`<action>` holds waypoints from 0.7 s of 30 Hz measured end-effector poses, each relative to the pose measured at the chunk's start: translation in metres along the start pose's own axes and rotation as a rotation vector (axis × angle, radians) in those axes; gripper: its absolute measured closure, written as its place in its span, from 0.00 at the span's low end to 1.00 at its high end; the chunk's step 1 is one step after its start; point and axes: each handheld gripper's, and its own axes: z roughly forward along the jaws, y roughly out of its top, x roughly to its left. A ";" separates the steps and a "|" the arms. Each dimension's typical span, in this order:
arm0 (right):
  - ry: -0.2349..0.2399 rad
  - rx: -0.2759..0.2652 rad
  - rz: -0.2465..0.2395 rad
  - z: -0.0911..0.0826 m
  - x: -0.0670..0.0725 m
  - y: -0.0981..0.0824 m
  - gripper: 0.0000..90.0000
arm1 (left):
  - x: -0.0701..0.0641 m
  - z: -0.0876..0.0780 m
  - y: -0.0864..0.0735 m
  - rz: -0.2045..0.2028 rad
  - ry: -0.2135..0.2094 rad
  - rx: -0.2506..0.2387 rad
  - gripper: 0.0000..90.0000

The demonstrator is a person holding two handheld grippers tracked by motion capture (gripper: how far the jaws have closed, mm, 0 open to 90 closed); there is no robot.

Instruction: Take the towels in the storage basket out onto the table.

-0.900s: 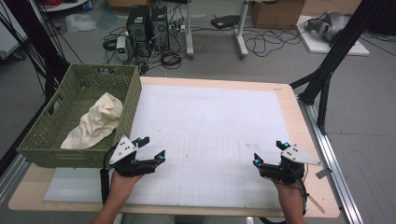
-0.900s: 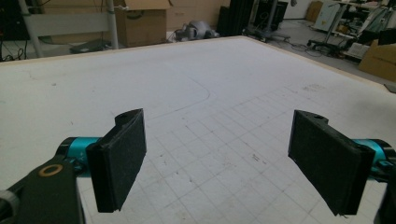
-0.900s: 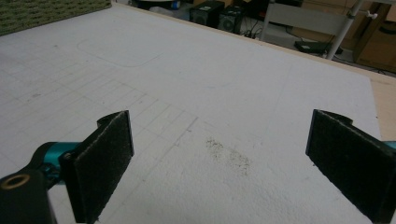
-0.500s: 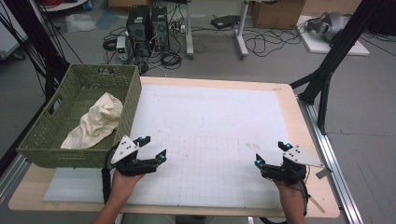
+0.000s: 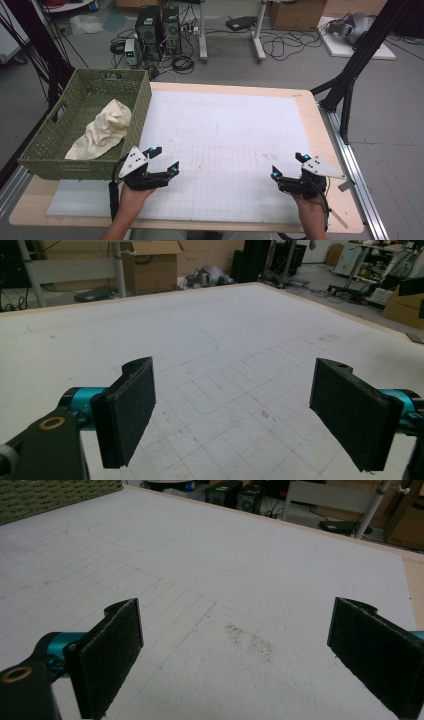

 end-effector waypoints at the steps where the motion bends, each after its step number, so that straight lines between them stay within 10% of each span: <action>1: 0.000 0.000 0.000 0.000 0.000 0.000 0.08 | 0.000 0.000 0.000 -0.006 0.001 0.001 0.21; 21: 0.026 0.027 -0.043 0.006 0.006 0.000 0.08 | 0.001 -0.018 0.029 -0.006 0.013 -0.038 0.21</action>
